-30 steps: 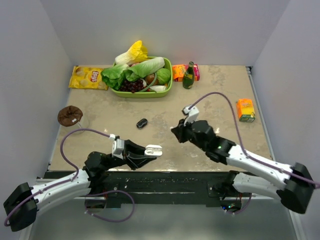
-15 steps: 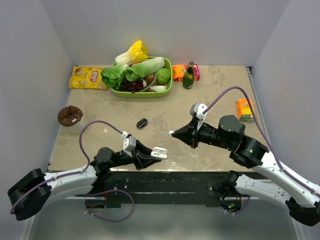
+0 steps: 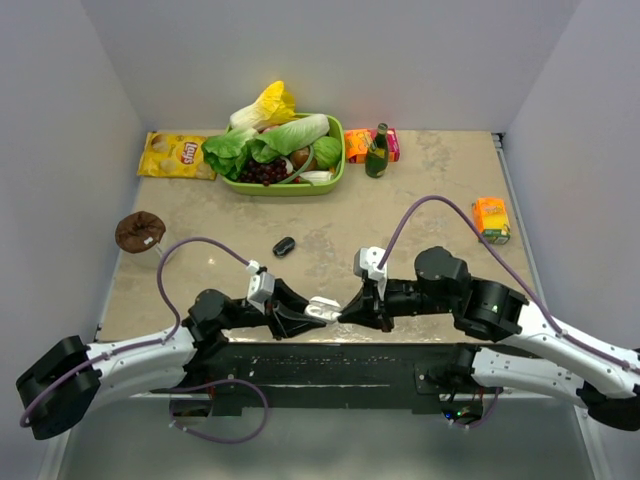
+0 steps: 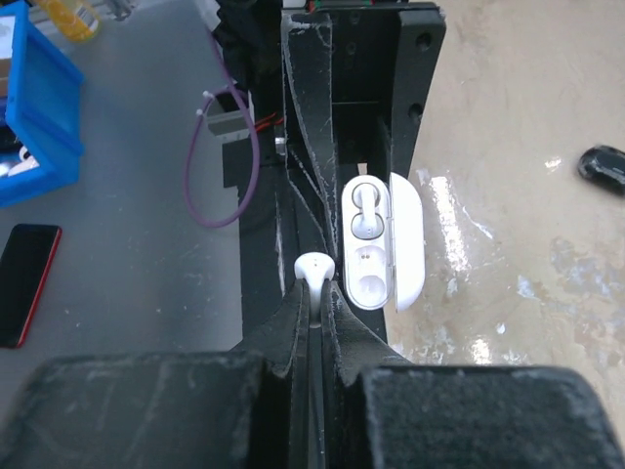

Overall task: Insert the wireless bluetooth earbuds into the charging case
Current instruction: Place the earbud in the charging case.

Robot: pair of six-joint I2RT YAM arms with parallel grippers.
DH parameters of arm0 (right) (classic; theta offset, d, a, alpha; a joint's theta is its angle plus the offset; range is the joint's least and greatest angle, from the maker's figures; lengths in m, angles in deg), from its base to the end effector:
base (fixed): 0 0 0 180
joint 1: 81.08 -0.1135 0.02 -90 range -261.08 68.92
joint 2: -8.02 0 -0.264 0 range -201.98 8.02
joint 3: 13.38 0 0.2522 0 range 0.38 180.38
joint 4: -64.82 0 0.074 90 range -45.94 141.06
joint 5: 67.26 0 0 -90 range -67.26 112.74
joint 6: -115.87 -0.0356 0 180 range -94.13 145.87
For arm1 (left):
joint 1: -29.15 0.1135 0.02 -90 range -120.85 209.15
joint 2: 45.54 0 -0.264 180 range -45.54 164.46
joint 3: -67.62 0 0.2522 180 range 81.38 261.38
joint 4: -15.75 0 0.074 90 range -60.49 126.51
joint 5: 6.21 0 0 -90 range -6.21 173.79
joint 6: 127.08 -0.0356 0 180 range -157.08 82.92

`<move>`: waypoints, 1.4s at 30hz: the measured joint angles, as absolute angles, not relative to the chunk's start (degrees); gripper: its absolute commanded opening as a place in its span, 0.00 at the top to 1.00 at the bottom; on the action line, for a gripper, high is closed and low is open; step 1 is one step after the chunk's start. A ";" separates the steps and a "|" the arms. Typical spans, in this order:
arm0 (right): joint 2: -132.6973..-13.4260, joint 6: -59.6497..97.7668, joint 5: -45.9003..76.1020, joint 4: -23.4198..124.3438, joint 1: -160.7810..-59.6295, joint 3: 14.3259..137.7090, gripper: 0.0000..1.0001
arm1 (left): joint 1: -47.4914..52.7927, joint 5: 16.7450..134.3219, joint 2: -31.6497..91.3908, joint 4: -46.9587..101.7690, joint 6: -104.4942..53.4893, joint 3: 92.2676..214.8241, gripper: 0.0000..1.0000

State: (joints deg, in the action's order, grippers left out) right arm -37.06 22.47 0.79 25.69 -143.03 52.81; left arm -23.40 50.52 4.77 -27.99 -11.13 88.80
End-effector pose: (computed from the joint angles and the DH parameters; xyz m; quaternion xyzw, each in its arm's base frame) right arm 0.0685 0.1568 0.3582 -0.4860 0.6382 0.4411 0.4024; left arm 0.0892 -0.1485 0.2201 0.3552 0.5180 -0.6152 0.4764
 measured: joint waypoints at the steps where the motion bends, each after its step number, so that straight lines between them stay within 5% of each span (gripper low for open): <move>1: -37.26 22.47 0.85 25.21 -143.43 52.76 1.00 | -23.40 50.23 4.99 -27.99 -11.13 88.88 1.00; 42: -42.61 22.21 6.84 24.45 -145.22 52.74 1.00 | -23.36 47.81 5.05 -28.27 -11.11 89.45 1.00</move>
State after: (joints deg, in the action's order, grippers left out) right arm -42.61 22.21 6.84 24.45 -145.22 52.74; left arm -23.36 47.81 5.05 -28.27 -11.11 89.45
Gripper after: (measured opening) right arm 0.029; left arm 0.338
